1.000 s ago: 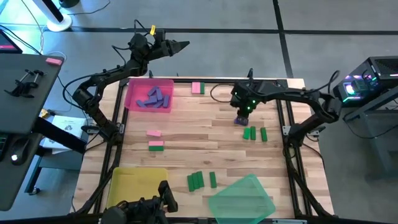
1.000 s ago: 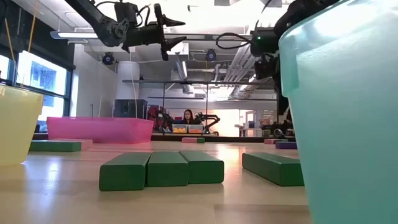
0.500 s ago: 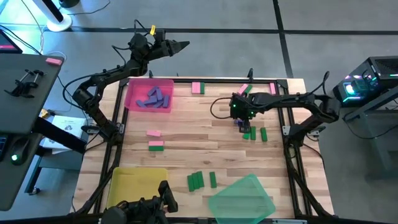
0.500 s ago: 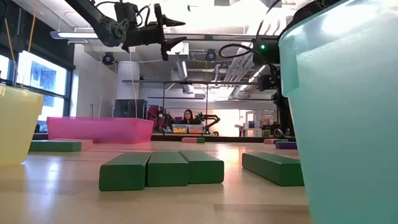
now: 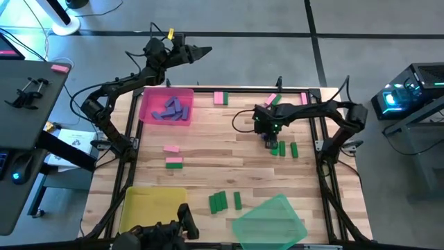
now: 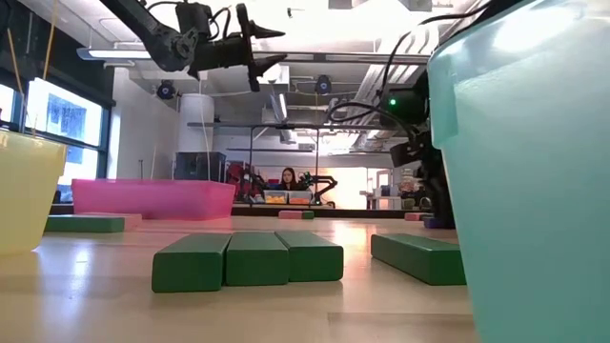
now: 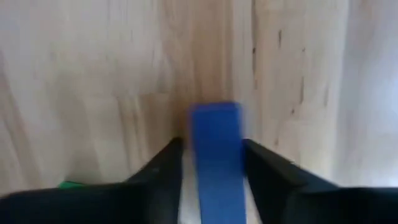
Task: Sort blocks
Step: Put the violet block into the pink bin
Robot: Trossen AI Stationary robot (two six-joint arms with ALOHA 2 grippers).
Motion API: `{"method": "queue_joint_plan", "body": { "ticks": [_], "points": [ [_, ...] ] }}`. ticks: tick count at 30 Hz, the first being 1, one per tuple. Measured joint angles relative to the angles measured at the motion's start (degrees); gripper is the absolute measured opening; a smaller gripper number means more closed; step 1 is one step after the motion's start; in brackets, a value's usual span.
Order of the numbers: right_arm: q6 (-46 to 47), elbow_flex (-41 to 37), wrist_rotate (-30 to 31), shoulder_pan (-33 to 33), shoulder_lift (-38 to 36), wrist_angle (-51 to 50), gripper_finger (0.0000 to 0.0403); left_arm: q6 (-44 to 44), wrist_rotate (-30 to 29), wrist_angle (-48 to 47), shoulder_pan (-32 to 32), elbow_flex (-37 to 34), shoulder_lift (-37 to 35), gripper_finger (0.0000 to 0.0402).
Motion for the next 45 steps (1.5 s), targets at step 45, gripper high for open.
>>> {"method": "queue_joint_plan", "body": {
  "ticks": [45],
  "points": [
    [-3.3,70.1,-57.4,-12.8,-2.2,-31.1,0.0000,65.2,-26.8,-61.6,-28.3,41.1,-1.6,0.0152]
  ]
}}
